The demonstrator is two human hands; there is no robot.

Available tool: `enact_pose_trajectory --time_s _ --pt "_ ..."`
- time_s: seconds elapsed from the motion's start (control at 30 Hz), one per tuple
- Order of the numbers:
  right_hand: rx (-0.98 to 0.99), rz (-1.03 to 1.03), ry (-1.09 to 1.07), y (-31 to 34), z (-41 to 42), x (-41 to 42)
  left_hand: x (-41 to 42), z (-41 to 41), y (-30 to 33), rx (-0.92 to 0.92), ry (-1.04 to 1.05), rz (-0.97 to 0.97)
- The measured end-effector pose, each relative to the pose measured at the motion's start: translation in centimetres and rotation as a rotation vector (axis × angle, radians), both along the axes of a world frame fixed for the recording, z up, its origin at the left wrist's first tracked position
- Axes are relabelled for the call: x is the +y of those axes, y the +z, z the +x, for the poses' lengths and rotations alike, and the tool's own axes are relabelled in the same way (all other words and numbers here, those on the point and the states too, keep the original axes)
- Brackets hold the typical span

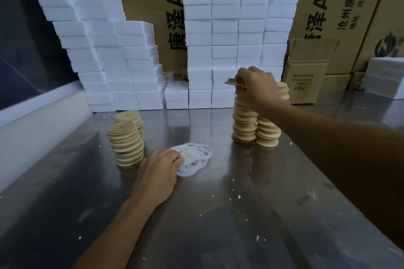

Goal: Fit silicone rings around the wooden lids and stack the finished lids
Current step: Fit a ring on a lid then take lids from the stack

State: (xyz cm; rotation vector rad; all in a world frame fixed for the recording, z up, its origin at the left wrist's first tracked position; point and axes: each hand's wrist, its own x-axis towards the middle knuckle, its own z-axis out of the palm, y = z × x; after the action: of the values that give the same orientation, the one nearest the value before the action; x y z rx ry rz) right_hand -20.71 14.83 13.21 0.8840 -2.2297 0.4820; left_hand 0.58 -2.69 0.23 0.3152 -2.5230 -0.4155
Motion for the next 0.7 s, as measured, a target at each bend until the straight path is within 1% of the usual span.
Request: enact_pose_trajectory --time_s 0.1,0.17,0.23,0.27,0.33,0.47,0.6,0.7 --pt "0.099 -0.08 0.038 -0.9 1.5 0.0 0.0 0.0 0.0 0.005 -0.007 -0.006" --pt "0.132 -0.192 0.106 -2.1 3.2 0.1 0.1 0.1 0.1 0.039 -0.01 -0.021" --pt "0.145 -0.345 0.194 -4.1 5.5 0.0 0.1 0.2 0.2 0.098 0.006 -0.041" --pt "0.108 -0.437 0.227 -5.4 6.6 0.1 0.2 0.2 0.2 0.126 0.015 -0.045" --pt "-0.043 -0.571 0.269 -8.1 8.7 0.4 0.2 0.2 0.3 0.16 0.024 -0.045" --pt "-0.299 -0.583 0.321 -11.9 11.0 0.9 0.3 0.3 0.3 0.198 -0.013 -0.038" --pt "-0.408 -0.586 0.339 -12.2 11.7 1.0 0.2 0.4 0.4 0.269 -0.04 0.004" --pt "-0.503 -0.626 0.349 -12.4 12.1 1.0 0.4 0.5 0.4 0.353 -0.051 0.132"
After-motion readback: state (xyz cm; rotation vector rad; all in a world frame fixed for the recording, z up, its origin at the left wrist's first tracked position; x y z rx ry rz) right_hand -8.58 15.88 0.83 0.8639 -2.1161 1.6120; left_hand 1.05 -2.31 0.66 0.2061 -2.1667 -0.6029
